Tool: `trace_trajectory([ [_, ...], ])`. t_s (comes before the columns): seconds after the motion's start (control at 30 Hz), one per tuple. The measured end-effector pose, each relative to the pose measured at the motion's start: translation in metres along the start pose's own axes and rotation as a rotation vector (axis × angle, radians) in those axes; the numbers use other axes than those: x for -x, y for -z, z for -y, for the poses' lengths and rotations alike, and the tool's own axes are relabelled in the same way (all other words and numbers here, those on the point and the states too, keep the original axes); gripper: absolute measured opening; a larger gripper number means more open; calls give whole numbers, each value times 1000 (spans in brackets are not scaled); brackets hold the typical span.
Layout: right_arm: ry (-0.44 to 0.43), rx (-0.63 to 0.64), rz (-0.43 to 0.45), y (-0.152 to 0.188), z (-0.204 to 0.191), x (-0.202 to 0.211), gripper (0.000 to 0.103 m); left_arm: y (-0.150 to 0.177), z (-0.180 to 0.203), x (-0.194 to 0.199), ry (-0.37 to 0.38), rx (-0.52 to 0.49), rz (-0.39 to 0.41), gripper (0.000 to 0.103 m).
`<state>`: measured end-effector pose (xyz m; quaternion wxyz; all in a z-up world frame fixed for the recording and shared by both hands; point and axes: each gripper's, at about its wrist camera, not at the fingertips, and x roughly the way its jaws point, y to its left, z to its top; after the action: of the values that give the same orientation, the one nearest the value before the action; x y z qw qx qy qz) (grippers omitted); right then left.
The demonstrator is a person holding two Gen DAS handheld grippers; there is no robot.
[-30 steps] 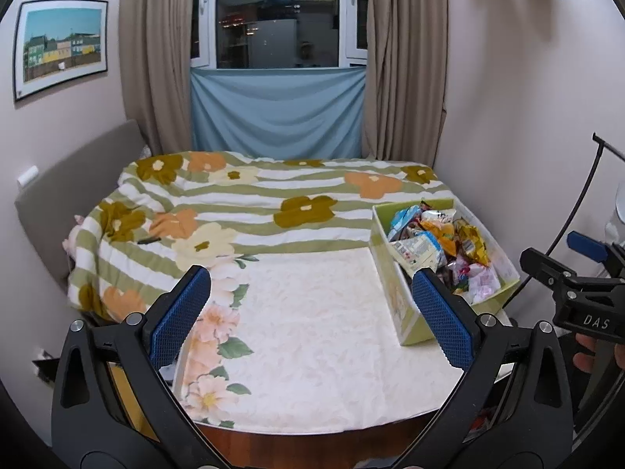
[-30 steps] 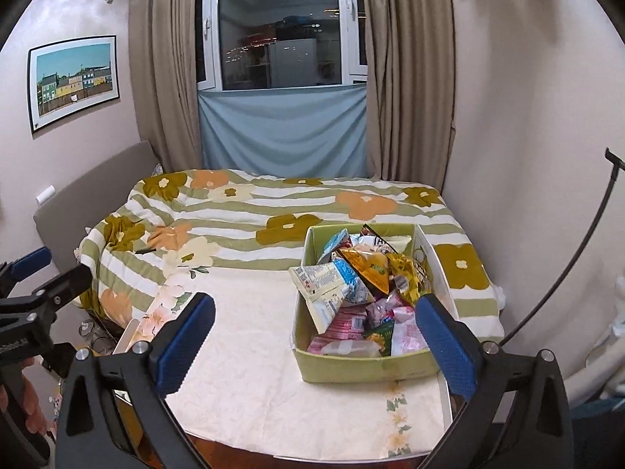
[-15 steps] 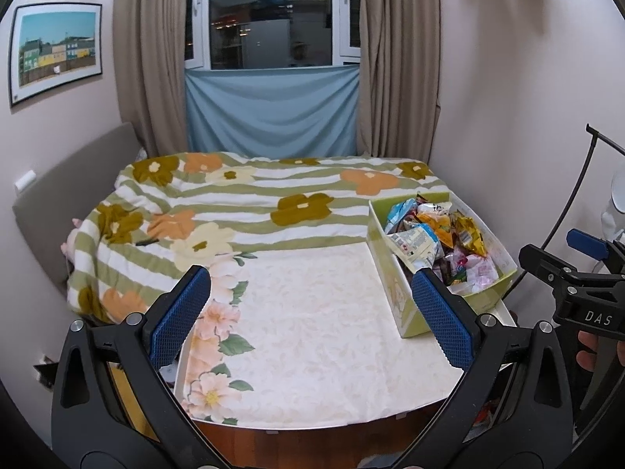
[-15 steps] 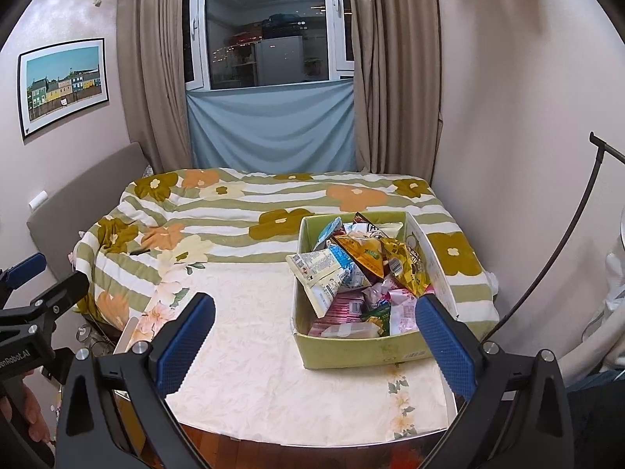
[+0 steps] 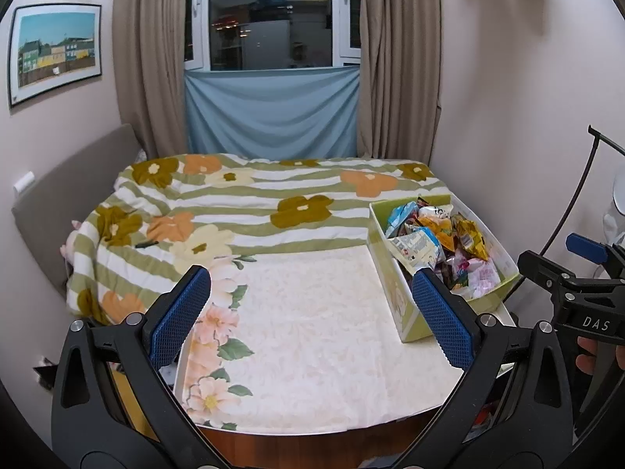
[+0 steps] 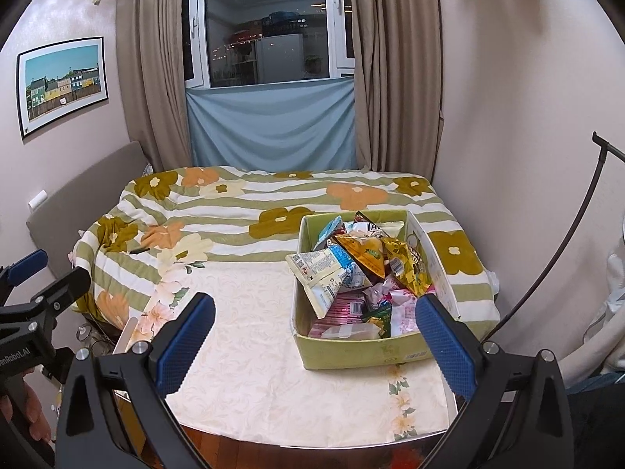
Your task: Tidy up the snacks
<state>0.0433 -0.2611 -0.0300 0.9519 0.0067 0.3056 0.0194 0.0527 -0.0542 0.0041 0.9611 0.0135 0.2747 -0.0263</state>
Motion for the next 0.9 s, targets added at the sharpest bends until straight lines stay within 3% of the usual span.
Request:
trace_trajectory([
  [0.9,9,-11,-19,-4,8,-11,102,0,0,-5,2,5,-4,102],
])
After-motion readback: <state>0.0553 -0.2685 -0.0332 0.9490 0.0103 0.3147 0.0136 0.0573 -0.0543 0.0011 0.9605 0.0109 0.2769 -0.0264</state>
